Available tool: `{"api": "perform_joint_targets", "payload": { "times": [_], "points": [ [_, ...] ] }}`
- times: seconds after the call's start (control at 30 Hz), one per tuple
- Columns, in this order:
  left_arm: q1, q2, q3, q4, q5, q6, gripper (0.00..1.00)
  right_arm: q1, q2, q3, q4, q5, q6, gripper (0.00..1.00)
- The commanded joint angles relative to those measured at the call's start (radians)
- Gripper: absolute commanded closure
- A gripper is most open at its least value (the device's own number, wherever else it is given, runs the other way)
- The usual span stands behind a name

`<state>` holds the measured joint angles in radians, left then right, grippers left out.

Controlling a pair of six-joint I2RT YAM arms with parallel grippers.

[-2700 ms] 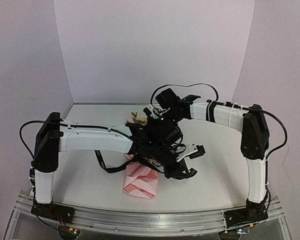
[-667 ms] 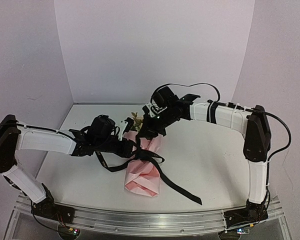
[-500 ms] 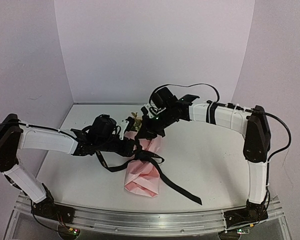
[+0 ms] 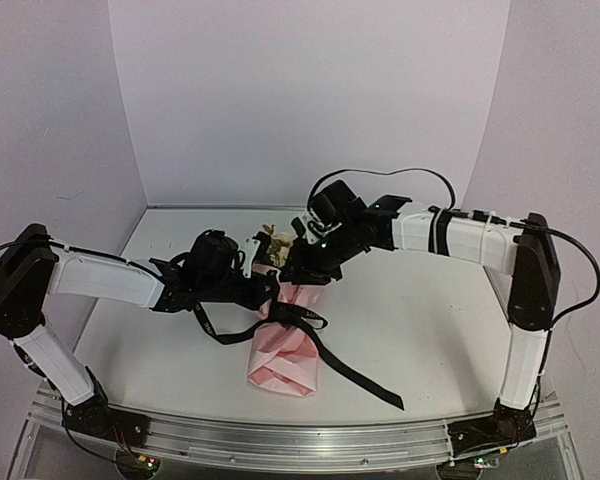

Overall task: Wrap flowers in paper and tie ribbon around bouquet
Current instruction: Cross the half-tied ribbon over the folded bouquet.

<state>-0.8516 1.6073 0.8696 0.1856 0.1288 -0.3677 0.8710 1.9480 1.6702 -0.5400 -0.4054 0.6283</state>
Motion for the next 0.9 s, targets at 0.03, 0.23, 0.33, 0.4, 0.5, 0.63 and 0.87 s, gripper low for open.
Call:
{"api": "perform_joint_targets", "payload": {
  "times": [0.03,0.23,0.33,0.4,0.5,0.63,0.87],
  "points": [
    [0.002,-0.021,-0.006,0.060,-0.037,-0.042,1.00,0.042,-0.169,-0.174,0.100,0.133,-0.096,0.59],
    [0.003,-0.036,-0.012,0.063,-0.028,-0.063,1.00,0.103,-0.114,-0.214,0.125,0.172,-0.232,0.58],
    [0.006,-0.042,-0.015,0.063,-0.021,-0.068,1.00,0.106,-0.071,-0.187,0.129,0.189,-0.270,0.57],
    [0.008,-0.046,-0.018,0.063,-0.016,-0.071,1.00,0.106,-0.038,-0.163,0.129,0.188,-0.282,0.57],
    [0.013,-0.050,-0.021,0.061,-0.011,-0.074,1.00,0.114,0.001,-0.127,0.128,0.182,-0.288,0.58],
    [0.018,-0.053,-0.022,0.059,-0.005,-0.076,1.00,0.121,0.032,-0.109,0.127,0.200,-0.295,0.60],
    [0.023,-0.053,-0.022,0.055,0.004,-0.076,1.00,0.139,0.022,-0.123,0.121,0.200,-0.287,0.81]
  ]
}}
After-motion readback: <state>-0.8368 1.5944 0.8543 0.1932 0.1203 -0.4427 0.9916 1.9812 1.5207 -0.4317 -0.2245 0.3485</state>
